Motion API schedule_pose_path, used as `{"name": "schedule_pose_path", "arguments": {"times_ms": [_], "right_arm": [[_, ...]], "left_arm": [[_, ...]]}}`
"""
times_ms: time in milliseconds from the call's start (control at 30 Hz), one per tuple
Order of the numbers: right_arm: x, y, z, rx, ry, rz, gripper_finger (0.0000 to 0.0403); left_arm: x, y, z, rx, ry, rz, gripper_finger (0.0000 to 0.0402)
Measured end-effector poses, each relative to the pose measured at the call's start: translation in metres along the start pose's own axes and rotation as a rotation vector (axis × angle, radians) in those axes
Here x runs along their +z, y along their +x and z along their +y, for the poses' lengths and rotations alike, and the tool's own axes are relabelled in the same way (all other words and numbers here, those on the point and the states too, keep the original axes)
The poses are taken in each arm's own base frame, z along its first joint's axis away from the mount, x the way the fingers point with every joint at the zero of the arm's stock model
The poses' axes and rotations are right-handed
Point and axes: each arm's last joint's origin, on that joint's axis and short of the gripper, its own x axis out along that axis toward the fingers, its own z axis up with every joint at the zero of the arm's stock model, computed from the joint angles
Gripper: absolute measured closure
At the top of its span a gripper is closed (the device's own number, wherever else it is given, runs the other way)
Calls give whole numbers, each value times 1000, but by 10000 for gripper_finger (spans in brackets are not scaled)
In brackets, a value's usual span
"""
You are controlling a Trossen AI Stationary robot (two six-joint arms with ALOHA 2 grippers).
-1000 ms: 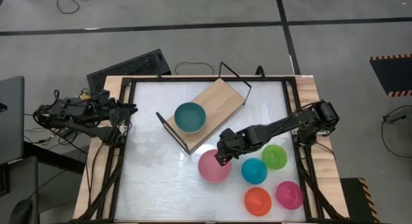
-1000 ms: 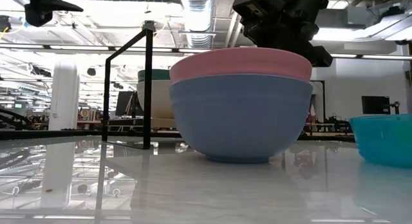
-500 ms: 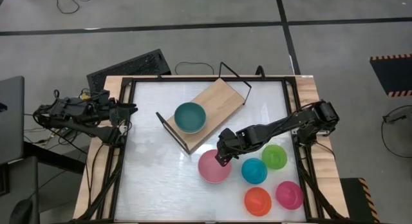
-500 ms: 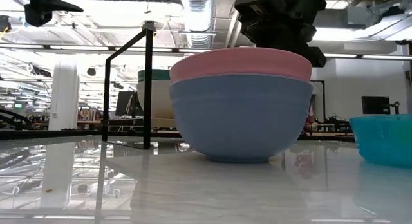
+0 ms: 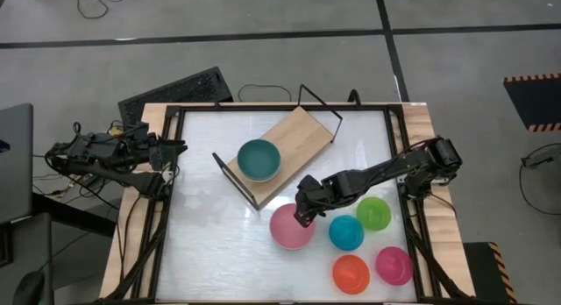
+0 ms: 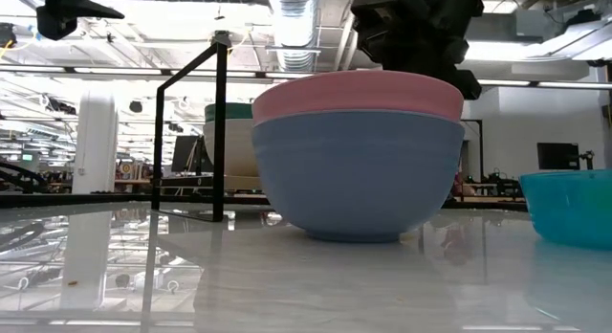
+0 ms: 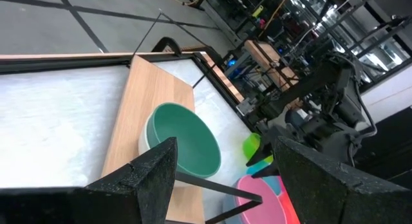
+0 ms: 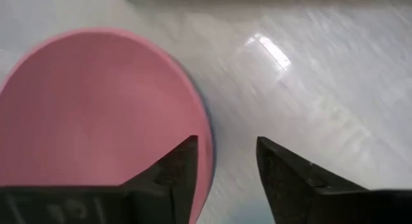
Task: Place and stack bowls onto a shelf
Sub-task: Stack the pink bowl on top of the dark green bowl on the shelf
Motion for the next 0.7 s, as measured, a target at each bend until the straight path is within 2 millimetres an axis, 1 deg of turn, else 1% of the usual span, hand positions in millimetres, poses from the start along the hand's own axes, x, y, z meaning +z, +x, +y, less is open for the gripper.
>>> {"name": "schedule_pose_path", "arguments": {"times_ms": [133,300,400,567,700], "right_arm": [[-1,0,1,5,-5,3,245],[-3,0,2,6,-10,4,246],[-4,0,2,7,-10,5,236],[-3,1,0,-2,-10,10,205],[-5,12,2,-18,-4,21,190]], "left_arm": [[0,0,0,0,-6,0,157],[0,0,0,0,-6,0,157],[0,0,0,0,-6,0,157],[0,0,0,0,-6,0,157],[0,0,0,-9,-8,11,157]]}}
